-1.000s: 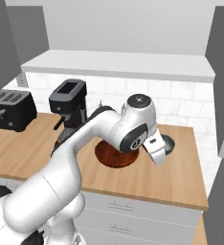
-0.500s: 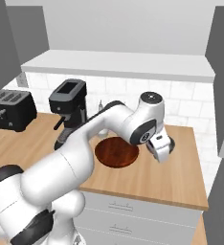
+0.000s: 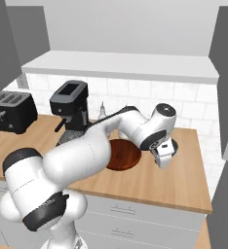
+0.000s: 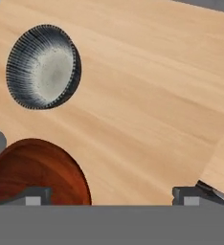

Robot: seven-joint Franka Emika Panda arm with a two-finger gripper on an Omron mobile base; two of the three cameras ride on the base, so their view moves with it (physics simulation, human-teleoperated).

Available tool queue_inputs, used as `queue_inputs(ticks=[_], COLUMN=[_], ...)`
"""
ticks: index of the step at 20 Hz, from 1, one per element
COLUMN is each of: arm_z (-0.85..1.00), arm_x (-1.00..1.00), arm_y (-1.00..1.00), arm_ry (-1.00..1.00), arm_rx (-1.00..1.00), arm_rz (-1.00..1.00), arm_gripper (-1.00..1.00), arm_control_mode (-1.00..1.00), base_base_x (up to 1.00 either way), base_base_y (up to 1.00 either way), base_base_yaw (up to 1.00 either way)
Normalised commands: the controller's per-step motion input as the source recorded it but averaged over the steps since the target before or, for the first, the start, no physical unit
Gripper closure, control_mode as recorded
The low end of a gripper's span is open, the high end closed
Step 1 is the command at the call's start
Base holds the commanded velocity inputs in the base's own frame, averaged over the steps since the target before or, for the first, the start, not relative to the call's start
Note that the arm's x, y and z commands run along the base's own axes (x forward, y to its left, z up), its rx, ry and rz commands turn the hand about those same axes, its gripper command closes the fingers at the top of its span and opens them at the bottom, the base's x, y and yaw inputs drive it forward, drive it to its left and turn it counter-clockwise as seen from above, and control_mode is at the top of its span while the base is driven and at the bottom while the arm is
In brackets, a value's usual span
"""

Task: Pick up the bowls on the counter and stack them on top of one another in the open cabinet. Place the smaller bowl on top of the larger bowl.

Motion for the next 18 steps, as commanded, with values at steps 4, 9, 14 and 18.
queue_inputs(ticks=[4,9,14,18], arm_z=[-0.33,-0.31,-0.26,-0.20], arm_x=[0.38,0.32,0.33,0.25], arm_y=[0.00,0.00,-0.12,-0.33], arm_ry=[0.00,0.00,0.00,0.02], arm_rx=[0.00,0.00,0.05,0.07], arm_rz=[-0.04,-0.05,0.00,0.00], arm_gripper=[-1.00,-1.00,-1.00,-1.00], arm_control_mode=[-1.00,-1.00,-1.00,-1.00], base_base_x=[0.00,0.00,0.00,0.00], base_base_y=[0.00,0.00,0.00,0.00], base_base_yaw=[0.00,0.00,0.00,0.00])
